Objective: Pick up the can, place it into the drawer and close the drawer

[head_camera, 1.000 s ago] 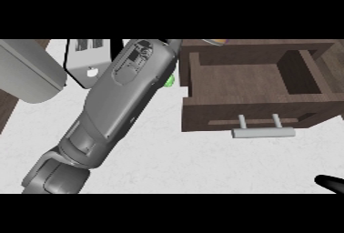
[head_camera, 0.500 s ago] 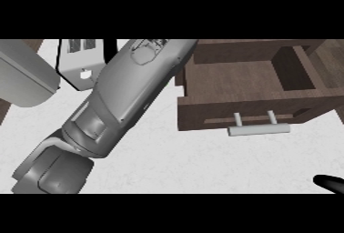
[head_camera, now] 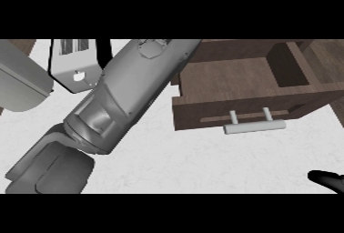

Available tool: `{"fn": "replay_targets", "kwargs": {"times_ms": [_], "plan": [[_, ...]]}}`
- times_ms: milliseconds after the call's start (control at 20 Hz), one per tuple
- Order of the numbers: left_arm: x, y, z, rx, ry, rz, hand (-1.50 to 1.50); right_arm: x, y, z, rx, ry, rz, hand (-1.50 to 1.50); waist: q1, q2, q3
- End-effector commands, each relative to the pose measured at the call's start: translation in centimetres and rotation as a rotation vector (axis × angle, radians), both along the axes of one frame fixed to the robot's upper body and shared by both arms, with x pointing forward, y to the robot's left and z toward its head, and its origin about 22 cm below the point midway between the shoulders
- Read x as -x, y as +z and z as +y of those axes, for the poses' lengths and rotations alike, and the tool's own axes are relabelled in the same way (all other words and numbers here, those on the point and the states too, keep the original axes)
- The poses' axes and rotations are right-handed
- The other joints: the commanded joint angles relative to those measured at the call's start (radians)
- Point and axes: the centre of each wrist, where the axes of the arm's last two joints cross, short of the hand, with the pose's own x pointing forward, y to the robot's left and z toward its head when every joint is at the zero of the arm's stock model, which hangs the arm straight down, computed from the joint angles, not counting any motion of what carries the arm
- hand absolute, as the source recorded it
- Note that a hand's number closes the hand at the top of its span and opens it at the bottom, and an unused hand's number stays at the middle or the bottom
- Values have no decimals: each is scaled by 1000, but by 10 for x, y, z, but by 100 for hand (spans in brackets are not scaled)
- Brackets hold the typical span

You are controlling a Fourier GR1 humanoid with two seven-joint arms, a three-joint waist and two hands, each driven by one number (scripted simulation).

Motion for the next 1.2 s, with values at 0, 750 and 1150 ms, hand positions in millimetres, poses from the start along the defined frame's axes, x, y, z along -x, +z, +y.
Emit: {"fn": "replay_targets", "kwargs": {"times_ms": [0, 750, 1150], "plan": [[1, 8, -5, 16, 74, -3, -150, 5, 2, 1, 2, 11, -3, -150, -19, 0, 1], [-1, 4, -2, 110, 74, 11, -150, -32, 22, 21, 410, 40, -115, -150, 3, 11, -1], [-3, 2, 0, 147, 73, -22, -150, -60, 9, 36, 669, 2, -119, -150, 36, 5, -1]]}}
